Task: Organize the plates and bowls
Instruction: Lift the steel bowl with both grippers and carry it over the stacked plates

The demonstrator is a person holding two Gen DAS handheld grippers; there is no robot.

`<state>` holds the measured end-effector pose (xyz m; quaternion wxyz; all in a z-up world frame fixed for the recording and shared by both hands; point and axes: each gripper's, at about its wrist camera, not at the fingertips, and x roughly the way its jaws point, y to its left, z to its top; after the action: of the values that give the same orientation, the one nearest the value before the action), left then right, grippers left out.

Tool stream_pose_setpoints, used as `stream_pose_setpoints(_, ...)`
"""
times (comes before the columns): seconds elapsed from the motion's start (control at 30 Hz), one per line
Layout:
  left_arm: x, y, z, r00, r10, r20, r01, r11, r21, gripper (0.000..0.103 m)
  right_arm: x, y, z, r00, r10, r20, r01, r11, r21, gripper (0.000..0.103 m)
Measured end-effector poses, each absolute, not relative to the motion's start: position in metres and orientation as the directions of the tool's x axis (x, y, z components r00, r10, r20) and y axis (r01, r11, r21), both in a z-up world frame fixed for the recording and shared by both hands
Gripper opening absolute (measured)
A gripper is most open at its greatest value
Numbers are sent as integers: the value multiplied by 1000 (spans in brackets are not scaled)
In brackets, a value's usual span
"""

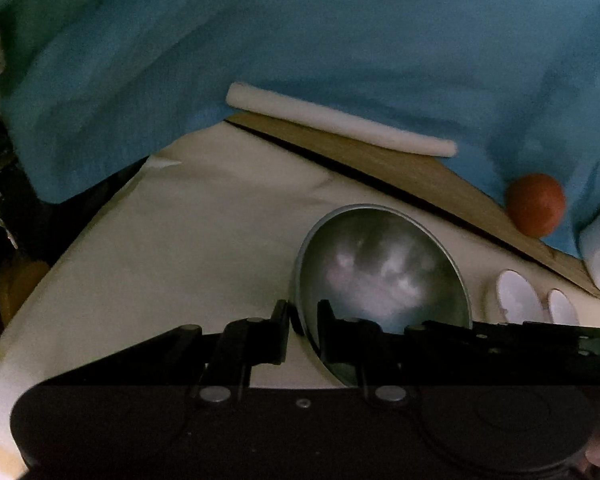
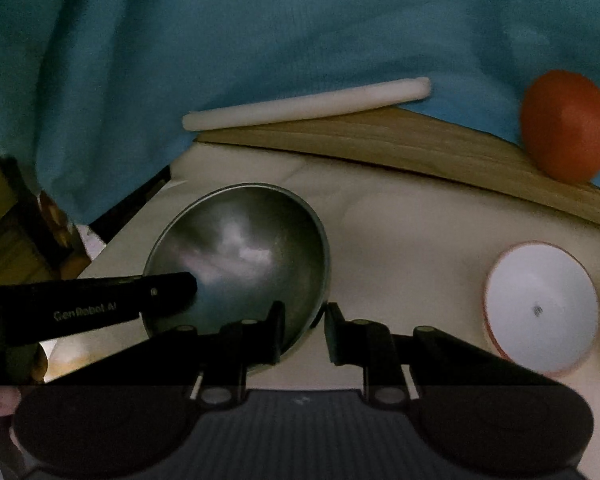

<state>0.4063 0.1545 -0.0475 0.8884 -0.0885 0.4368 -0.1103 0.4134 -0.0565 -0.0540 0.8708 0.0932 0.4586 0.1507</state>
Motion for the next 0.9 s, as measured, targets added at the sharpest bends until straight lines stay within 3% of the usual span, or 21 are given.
stream_pose_setpoints(0.4,347,76,-5,627,-335,-703,217,942,-255,15,348,-141,-13,597,350,-722,-168,934,314,24)
stream_pose_setpoints(0.9,300,-48,-17,477,-470,-743,463,853,-242,18,275,-258,-14,570,258,-780,-54,959,277,24)
